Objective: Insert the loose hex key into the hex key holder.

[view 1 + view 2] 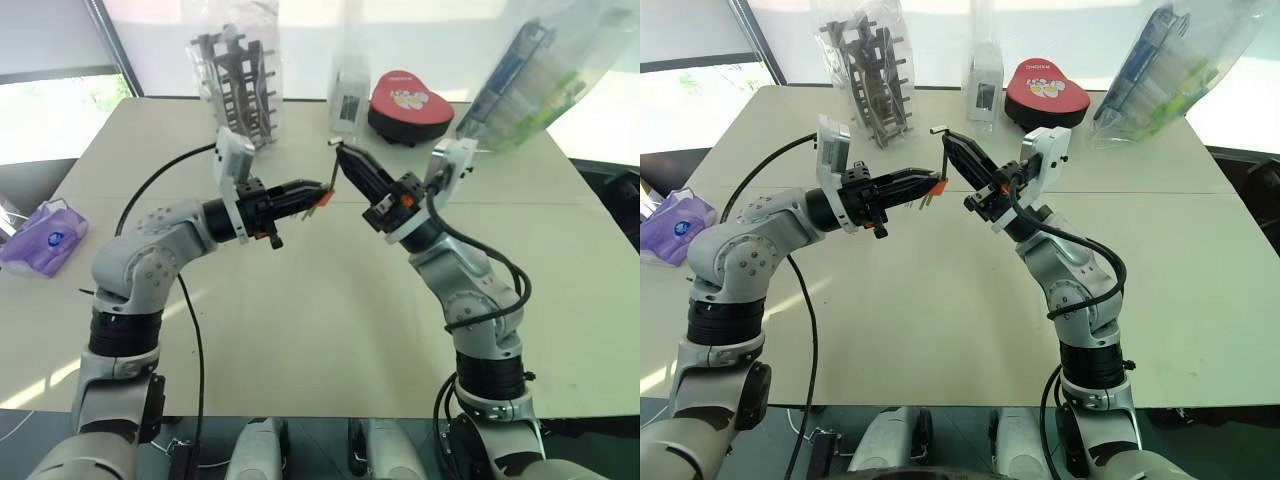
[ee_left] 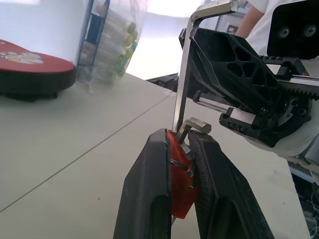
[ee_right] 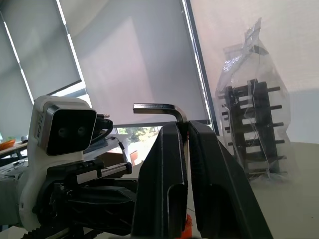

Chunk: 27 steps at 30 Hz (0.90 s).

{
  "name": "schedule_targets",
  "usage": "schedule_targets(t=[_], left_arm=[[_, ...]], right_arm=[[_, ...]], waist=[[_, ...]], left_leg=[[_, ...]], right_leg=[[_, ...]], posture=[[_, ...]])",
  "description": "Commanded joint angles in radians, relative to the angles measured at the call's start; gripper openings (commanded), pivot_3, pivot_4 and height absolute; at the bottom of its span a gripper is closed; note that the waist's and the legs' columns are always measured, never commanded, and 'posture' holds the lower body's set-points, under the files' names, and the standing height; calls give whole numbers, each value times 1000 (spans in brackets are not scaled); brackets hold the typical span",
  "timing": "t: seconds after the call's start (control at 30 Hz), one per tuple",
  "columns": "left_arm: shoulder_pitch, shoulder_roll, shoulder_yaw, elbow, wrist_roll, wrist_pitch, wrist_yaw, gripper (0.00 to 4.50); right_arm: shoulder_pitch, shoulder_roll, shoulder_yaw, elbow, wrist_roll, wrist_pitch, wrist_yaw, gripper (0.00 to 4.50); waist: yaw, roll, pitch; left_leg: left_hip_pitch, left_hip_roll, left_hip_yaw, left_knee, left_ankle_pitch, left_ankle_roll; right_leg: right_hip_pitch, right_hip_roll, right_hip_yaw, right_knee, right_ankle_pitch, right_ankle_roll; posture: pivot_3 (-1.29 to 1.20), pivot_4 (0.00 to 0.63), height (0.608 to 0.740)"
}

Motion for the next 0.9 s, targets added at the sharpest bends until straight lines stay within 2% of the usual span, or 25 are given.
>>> schedule_targets(t=[0.03,0.37,0.87,0.9], left_arm=[[-29,-14,39,-12,-16,-27,13,225],[-55,-83,126,31,-93,5,106,225],[-49,-78,109,5,-105,8,106,225],[-48,-79,108,4,-105,9,106,225]], right_arm=[[-18,7,3,-48,14,-22,17,63],[-62,18,-5,-46,13,-37,3,63],[-73,18,-4,-39,8,-16,-6,63],[-73,18,-4,-39,8,-14,-8,362]], waist=[[0,0,0],[0,0,0],[0,0,0],[0,0,0]], left_leg=[[0,0,0,0,0,0],[0,0,0,0,0,0],[0,0,0,0,0,0],[0,0,0,0,0,0]], right_leg=[[0,0,0,0,0,0],[0,0,0,0,0,0],[0,0,0,0,0,0],[0,0,0,0,0,0]], posture=[[0,150,740],[0,150,740],[0,150,740],[0,150,740]])
